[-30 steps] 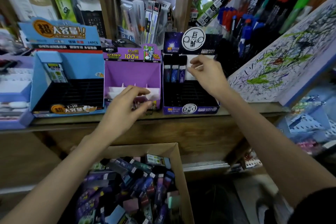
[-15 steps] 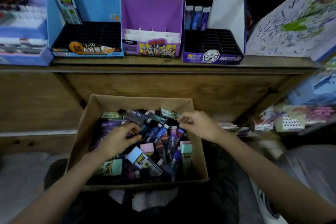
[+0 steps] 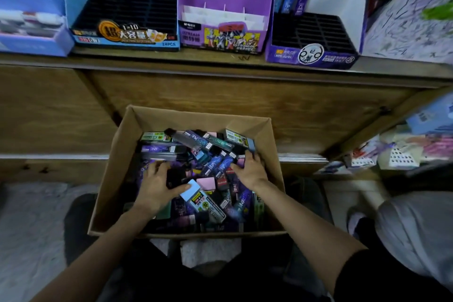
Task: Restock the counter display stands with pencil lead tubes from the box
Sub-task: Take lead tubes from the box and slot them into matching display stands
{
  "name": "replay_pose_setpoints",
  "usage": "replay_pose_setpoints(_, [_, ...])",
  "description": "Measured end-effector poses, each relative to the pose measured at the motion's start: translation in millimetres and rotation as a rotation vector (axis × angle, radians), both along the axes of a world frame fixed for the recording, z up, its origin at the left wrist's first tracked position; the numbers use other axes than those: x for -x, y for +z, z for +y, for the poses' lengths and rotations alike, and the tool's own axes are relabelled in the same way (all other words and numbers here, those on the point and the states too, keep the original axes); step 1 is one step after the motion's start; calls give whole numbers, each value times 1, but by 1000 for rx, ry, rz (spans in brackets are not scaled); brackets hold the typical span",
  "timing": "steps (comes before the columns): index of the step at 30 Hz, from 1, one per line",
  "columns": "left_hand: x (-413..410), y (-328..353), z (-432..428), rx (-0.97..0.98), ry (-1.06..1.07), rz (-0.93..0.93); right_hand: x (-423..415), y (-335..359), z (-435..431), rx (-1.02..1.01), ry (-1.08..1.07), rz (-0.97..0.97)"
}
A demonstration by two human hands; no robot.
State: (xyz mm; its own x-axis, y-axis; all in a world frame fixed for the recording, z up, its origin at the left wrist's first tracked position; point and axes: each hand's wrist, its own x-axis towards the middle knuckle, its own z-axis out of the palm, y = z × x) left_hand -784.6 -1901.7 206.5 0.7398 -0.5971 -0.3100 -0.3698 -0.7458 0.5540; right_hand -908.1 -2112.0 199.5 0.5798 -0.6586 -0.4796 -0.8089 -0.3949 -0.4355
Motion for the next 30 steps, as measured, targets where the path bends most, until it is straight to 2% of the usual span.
replay_pose_setpoints(6, [2,-4,0,37,-4,28,10,-10,18,141,212,-67])
replay_pose_setpoints(9, [3,-4,-2,57,4,26,18,-10,20,186,239,-106])
replay_pose_setpoints(16, [6,-4,-1,157,61,129,10,-1,13,146,32,79])
replay_pose_setpoints(21, [8,-3,1,232,126,163,-3,3,13,57,-148,98])
replay_pose_setpoints(24, [11,0,0,255,102,164,-7,5,12,-11,-186,159])
replay_pose_setpoints(26, [12,1,-1,272,83,190,-7,5,10,-32,-193,122])
replay_pose_setpoints(30, [11,-2,0,313,70,256,1,0,3,-92,-278,-154])
